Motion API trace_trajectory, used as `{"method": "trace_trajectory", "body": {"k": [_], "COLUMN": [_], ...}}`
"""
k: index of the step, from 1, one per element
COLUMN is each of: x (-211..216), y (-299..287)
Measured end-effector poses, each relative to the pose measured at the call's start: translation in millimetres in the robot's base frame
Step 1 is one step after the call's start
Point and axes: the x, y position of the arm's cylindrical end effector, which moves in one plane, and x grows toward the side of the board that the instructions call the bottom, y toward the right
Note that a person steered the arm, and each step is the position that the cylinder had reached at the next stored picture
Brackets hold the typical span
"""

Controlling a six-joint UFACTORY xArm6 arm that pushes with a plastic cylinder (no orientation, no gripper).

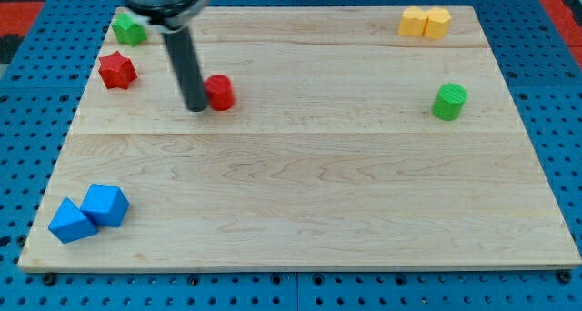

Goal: Slide the red circle towards up

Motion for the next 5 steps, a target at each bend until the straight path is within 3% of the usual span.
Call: {"method": "trace_trajectory", "body": {"k": [2, 3, 4, 5], "x": [-26.4, -2.9, -7.9, -52.8], "y": [35.1, 38.1, 56.9, 64.4]}}
